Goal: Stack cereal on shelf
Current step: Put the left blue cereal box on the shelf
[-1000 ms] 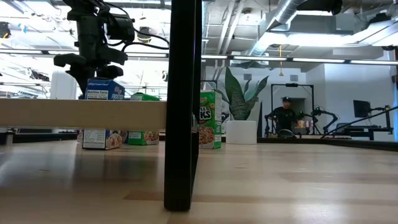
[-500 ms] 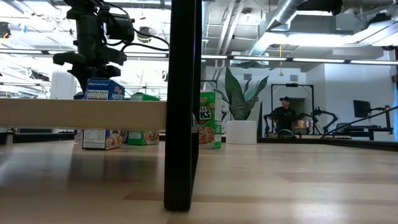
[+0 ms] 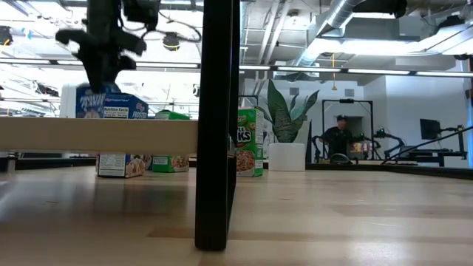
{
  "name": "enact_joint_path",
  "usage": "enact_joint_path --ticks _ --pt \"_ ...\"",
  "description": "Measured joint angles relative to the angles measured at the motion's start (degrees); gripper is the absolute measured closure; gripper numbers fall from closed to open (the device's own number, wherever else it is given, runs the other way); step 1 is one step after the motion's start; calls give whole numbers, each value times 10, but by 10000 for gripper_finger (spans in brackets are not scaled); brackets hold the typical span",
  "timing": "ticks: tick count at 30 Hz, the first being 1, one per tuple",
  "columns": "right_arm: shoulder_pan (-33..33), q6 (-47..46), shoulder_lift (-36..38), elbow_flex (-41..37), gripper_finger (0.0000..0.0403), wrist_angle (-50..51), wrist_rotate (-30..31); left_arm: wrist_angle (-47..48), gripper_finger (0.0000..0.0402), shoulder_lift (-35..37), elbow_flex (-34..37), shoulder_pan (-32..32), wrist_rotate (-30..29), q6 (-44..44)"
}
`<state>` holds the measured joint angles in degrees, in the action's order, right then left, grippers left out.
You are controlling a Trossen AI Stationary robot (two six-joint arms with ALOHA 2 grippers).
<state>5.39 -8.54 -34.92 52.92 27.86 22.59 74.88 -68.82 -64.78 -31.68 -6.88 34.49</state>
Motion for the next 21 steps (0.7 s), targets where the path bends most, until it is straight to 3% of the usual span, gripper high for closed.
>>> enact_joint_path --ticks 10,16,21 --pt "0 0 0 0 81 0 0 151 245 58 -126 119 12 -173" --pt "0 0 0 0 81 0 0 149 245 100 -162 228 64 -313" --pt "0 0 0 0 81 0 0 147 245 102 -162 343 67 -445"
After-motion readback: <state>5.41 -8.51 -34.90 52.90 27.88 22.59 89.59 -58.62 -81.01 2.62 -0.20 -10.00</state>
